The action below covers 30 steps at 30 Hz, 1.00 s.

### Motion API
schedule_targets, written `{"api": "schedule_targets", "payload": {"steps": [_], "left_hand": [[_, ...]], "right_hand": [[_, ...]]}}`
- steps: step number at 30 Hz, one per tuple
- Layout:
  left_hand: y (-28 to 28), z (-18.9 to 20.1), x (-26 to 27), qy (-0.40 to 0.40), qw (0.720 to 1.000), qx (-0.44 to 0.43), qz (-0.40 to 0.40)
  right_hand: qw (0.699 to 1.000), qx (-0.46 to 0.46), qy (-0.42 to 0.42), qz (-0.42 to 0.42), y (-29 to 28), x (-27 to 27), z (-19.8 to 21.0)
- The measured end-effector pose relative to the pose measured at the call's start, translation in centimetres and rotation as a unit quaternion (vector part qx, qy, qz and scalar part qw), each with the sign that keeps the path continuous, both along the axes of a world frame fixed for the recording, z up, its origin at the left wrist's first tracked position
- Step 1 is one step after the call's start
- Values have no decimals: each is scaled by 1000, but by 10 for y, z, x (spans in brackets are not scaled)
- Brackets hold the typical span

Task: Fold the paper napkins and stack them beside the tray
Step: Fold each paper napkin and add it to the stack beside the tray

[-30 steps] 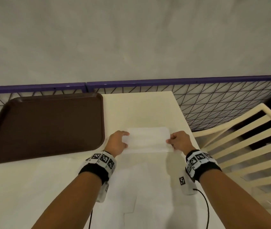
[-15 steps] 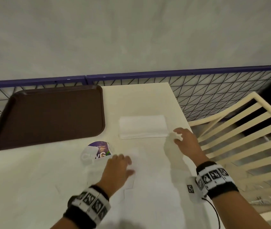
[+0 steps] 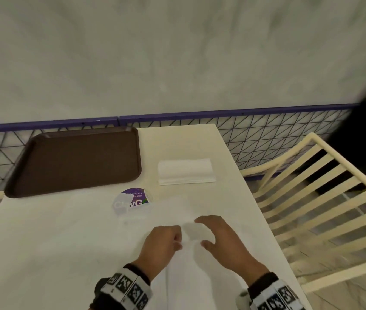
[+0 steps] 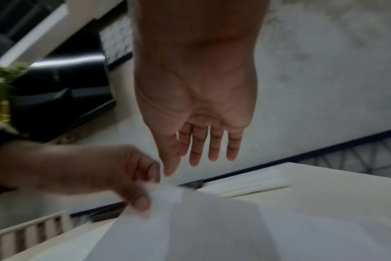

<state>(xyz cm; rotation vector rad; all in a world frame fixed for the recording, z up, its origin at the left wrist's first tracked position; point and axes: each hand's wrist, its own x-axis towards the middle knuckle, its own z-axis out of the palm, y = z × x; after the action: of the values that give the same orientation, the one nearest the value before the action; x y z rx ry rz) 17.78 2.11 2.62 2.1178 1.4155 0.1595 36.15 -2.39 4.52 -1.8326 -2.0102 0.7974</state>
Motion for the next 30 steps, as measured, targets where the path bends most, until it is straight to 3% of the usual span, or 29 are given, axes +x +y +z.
{"api": "schedule_targets", "payload": {"steps": [2, 5, 8, 11, 13, 17, 21, 24, 26, 28, 30], "left_hand": [[-9, 17, -2, -56, 998, 40, -4], [-17, 40, -9, -194, 977, 62, 61], [-23, 51, -28, -316, 935, -86, 139], [-30, 45, -52, -252, 951, -153, 93], [-32, 44, -65, -255, 946, -154, 129], [-21, 50, -82, -335, 905, -82, 247], [-24, 74, -89, -395, 883, 19, 252], [-38, 77, -99, -389, 887, 60, 241], [-48, 73, -105, -377, 898, 70, 217], [-55, 74, -107, -339, 920, 95, 172], [-57, 81, -104, -284, 943, 133, 109]], "right_hand": [[998, 3, -11, 61, 1, -18, 11], [998, -7, 50, 35, 8, -36, 35], [988, -8, 154, -30, 18, -37, 59], [968, 8, 231, -97, 27, -28, 84], [954, 31, 261, -141, 34, -17, 91], [924, 35, 326, -195, 35, -10, 86], [873, 63, 437, -207, 14, -19, 80], [848, 59, 487, -199, -8, -19, 66], [879, 42, 439, -181, -23, -18, 55], [934, 62, 321, -148, -34, -22, 49], [968, 111, 209, -81, -40, -35, 58]]}}
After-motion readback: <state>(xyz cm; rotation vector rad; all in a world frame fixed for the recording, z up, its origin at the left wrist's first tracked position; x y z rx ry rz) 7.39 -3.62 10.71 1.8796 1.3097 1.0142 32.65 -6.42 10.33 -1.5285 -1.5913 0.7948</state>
